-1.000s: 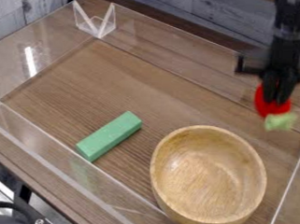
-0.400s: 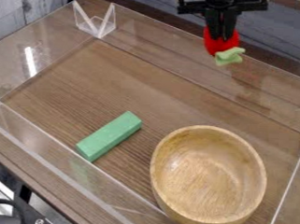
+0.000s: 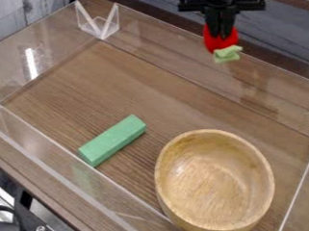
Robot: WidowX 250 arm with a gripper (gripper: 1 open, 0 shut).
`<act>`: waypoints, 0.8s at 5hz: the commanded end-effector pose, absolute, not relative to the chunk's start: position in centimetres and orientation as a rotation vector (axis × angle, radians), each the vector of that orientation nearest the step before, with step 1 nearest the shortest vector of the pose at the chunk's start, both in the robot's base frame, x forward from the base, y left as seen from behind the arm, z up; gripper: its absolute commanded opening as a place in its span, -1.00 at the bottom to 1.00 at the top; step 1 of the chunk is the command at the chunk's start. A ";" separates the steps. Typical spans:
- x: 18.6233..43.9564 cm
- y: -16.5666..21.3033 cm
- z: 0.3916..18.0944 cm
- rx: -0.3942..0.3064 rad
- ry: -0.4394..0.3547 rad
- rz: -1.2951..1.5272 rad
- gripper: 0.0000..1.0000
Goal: Move the red object to the left side of the table
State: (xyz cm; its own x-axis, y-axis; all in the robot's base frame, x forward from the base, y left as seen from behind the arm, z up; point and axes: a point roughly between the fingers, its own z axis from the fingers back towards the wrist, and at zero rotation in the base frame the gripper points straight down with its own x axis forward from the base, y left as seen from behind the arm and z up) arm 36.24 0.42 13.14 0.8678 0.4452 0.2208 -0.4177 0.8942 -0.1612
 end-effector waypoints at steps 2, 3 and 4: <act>37.4 3.4 14.5 -0.081 -0.344 0.458 -1.00; 37.3 4.8 14.4 -0.070 -0.352 0.467 -1.00; 37.0 6.4 14.2 -0.054 -0.357 0.477 -1.00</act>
